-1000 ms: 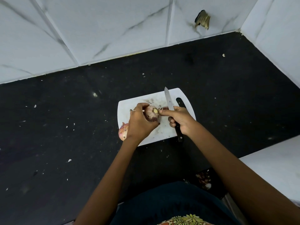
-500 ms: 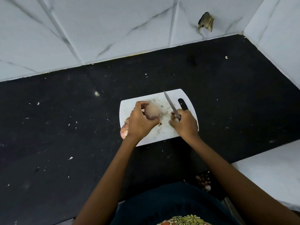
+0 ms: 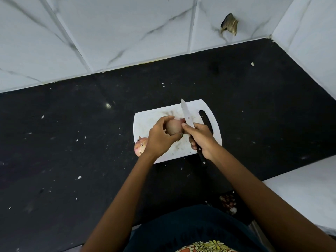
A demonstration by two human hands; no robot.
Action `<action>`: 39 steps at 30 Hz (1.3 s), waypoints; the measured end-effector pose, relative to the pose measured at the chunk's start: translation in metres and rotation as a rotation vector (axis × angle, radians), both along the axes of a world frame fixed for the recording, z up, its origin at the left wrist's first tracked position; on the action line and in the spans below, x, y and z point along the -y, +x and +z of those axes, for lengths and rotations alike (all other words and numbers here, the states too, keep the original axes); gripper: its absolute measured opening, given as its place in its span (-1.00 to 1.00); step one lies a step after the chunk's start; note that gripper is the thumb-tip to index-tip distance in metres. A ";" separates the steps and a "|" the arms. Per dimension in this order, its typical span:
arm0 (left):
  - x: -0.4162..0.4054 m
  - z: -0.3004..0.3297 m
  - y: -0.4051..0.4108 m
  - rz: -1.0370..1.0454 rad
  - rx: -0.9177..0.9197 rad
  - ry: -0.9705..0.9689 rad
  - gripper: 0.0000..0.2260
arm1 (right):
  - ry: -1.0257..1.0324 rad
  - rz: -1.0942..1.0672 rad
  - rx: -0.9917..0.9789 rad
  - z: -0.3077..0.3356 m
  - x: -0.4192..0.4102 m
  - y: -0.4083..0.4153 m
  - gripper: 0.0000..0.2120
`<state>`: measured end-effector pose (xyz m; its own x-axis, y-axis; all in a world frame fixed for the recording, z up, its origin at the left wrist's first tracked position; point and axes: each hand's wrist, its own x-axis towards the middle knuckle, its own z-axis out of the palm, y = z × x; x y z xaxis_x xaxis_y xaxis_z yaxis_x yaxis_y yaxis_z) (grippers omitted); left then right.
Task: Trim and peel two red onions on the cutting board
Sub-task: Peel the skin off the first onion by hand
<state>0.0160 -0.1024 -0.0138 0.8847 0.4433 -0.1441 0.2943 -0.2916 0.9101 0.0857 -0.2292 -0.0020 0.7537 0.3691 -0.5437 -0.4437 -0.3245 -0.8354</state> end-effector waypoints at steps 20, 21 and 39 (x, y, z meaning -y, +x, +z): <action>0.008 -0.007 0.010 0.035 -0.154 0.206 -0.40 | -0.334 0.105 0.545 -0.016 0.015 -0.016 -0.75; 0.009 -0.008 0.010 0.039 -0.155 0.212 -0.39 | -0.377 0.177 0.583 -0.016 0.016 -0.019 -0.75; 0.013 -0.009 0.013 0.135 -0.159 0.160 -0.48 | -0.759 0.512 0.567 0.001 0.006 -0.030 -0.64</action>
<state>0.0294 -0.1151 -0.0233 0.7878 0.5842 -0.1954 0.4763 -0.3766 0.7946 0.0559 -0.2350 -0.0011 0.8196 0.4258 -0.3833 0.2812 -0.8819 -0.3784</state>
